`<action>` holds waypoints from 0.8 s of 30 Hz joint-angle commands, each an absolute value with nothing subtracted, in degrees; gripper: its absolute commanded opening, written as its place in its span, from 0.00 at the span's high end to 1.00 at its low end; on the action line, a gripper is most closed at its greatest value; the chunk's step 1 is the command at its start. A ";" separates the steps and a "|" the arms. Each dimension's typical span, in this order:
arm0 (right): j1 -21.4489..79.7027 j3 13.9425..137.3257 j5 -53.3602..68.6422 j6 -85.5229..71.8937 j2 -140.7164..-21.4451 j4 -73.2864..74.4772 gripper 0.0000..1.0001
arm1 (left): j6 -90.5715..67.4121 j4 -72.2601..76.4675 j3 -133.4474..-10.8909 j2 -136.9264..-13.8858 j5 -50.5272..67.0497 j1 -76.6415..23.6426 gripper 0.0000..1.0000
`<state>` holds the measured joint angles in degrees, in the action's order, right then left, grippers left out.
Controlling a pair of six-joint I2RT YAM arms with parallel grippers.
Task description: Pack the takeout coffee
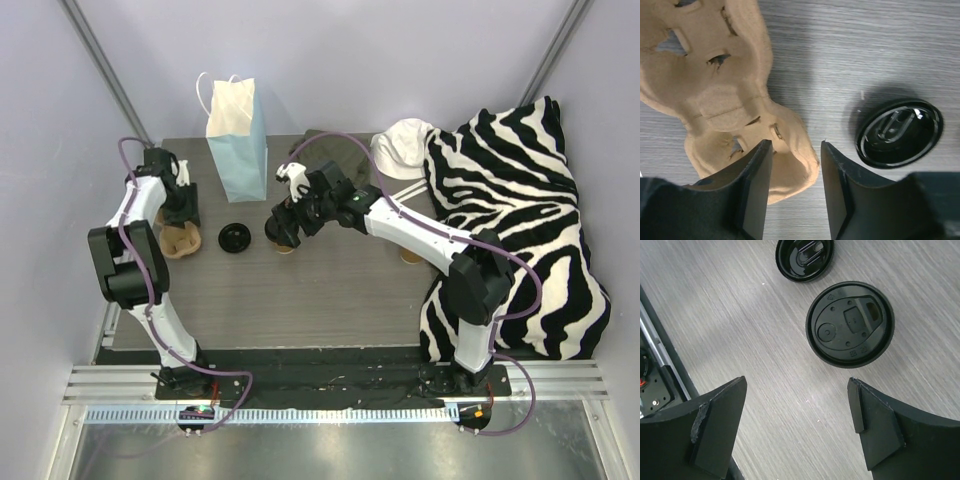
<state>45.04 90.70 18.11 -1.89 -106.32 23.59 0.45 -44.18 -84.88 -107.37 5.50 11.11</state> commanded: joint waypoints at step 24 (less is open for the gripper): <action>45.09 93.43 23.73 -5.36 -104.41 23.56 0.10 | 0.26 -40.78 -85.26 -109.16 2.73 10.72 0.48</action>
<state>45.04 90.85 22.26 -4.27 -106.21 24.97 0.40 -42.89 -84.51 -109.49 2.79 10.92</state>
